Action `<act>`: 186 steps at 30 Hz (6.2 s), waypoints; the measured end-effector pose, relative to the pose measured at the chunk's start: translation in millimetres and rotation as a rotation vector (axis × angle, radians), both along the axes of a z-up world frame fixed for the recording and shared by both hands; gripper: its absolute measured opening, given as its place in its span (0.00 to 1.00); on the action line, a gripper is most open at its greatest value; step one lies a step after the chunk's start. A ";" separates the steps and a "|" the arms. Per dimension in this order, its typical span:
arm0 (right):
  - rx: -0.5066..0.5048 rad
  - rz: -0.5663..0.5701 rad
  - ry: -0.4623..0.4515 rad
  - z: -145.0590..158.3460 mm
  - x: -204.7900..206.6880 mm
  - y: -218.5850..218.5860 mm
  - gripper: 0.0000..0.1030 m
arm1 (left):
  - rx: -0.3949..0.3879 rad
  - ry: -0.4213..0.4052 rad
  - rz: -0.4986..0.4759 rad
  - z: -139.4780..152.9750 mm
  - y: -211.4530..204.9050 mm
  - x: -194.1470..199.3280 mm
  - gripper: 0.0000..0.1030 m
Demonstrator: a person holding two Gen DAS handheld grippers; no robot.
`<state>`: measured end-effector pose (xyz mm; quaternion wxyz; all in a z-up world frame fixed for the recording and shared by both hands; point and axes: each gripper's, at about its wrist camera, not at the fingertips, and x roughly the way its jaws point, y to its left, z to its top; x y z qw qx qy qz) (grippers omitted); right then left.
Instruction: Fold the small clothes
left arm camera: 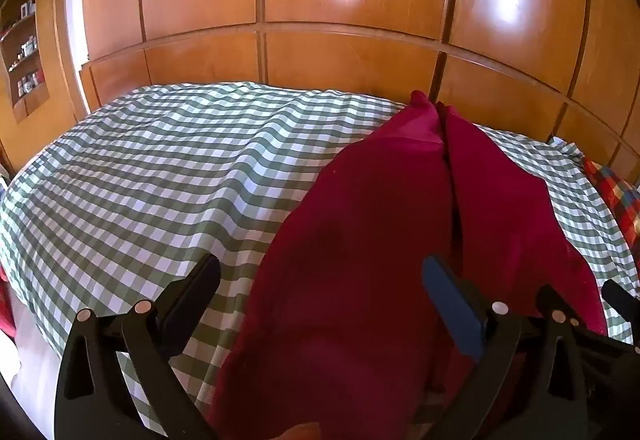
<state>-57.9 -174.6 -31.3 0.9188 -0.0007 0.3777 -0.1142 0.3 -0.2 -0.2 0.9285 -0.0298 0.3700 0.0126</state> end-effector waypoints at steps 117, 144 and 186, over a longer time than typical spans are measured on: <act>0.400 0.468 0.311 -26.1 -45.2 8.6 0.65 | 0.073 0.099 -0.326 -56.2 6.4 -62.1 0.85; -0.194 -0.209 0.055 75.3 85.0 -262.2 0.07 | -0.012 -0.036 0.038 25.8 127.4 68.2 0.04; 0.388 0.453 0.086 103.0 -72.5 -144.2 0.08 | -0.537 0.105 -0.450 71.5 94.5 11.4 0.08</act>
